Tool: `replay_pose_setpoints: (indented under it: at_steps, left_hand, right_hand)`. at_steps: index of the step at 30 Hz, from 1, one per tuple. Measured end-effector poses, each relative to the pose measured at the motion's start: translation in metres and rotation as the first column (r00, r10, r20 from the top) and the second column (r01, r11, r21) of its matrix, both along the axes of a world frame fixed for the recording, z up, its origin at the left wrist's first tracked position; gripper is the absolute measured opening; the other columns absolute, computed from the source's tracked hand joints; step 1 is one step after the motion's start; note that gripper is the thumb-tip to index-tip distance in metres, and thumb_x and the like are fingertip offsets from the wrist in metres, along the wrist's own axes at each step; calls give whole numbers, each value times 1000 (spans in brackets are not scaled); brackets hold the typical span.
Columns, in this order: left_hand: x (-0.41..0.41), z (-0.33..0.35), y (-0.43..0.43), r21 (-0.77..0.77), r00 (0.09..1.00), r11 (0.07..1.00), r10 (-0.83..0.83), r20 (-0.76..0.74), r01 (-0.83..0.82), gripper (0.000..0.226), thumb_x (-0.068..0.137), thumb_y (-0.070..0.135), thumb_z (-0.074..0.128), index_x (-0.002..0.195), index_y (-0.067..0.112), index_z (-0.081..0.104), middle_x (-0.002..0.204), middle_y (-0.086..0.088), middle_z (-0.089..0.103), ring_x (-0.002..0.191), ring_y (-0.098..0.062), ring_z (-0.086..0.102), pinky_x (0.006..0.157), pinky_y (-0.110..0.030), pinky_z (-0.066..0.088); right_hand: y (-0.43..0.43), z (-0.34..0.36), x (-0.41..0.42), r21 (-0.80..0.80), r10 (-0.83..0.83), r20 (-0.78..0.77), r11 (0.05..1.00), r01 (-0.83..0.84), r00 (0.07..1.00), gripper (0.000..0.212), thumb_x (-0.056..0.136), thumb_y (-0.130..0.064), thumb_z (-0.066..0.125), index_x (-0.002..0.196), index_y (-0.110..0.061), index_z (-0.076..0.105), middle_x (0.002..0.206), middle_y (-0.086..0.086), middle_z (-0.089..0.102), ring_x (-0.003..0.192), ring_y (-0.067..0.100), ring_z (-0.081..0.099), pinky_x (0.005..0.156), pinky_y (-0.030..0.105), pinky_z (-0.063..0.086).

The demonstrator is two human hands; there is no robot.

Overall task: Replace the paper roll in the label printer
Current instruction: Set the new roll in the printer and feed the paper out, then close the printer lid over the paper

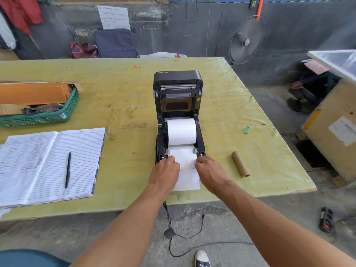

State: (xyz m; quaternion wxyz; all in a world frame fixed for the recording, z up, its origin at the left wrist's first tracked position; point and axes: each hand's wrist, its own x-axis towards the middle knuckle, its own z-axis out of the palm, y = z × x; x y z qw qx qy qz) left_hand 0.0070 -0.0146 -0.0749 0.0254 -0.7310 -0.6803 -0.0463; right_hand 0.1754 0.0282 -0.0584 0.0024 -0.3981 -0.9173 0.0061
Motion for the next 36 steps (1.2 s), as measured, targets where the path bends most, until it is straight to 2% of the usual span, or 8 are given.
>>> replay_pose_setpoints:
  at_steps: [6,10,13,16,20,24,30,36]
  left_hand:
    - [-10,-1,0,-32,988,999,8,151,-3,27,89,-11,48,85,2,71,98,-8,63,79,-26,63,63,-31,50]
    - [-17,10,1,-21,969,999,40,245,-36,33,86,-13,52,59,6,56,78,-6,58,66,-23,61,58,-36,55]
    - [-23,32,12,44,936,993,88,340,-109,36,88,-6,52,55,6,54,71,-8,61,62,-25,62,56,-42,57]
    - [-33,71,35,116,849,957,176,498,-266,27,95,5,50,77,8,71,82,-8,71,69,-22,65,63,-36,57]
    - [-43,127,78,117,687,838,347,638,-532,29,98,20,53,121,8,66,122,-9,68,108,-28,63,86,-36,48]
    - [-47,166,120,-79,465,744,493,735,-664,38,98,37,52,115,4,60,119,-11,65,88,-25,53,69,-34,36]
    - [-46,176,150,-245,237,814,418,877,-527,65,94,62,43,125,5,50,109,-6,54,96,-26,51,79,-36,40]
    - [-43,164,160,-334,95,848,404,910,-411,89,86,71,48,150,12,31,154,-8,37,138,-32,38,110,-50,36]
  right_hand:
    - [-7,6,-1,-113,-105,-74,989,96,992,26,77,17,47,85,-3,63,108,16,68,98,33,60,78,33,47]
    - [-4,17,-7,-135,-205,-119,973,188,972,33,79,11,50,104,3,71,112,18,68,98,34,64,82,39,52]
    - [14,40,-13,-132,-311,-202,948,289,929,20,79,8,48,83,1,67,93,15,66,75,31,55,63,35,40]
    - [46,67,-19,-111,-404,-305,915,389,862,16,79,4,47,75,1,62,83,16,66,70,35,56,59,36,45]
    - [94,108,-28,-179,-489,-470,868,463,735,29,92,-11,48,110,1,67,112,19,70,100,39,64,83,41,54]
    - [128,150,-37,-384,-604,-549,796,468,578,44,103,-32,46,133,0,52,130,17,62,116,36,58,88,38,45]
    - [164,169,-46,-644,-700,-548,702,303,458,63,102,-51,40,117,7,58,82,8,54,71,22,50,75,40,43]
    - [175,158,-51,-767,-719,-489,624,149,494,71,99,-59,40,135,1,47,121,14,55,98,26,53,85,38,42]
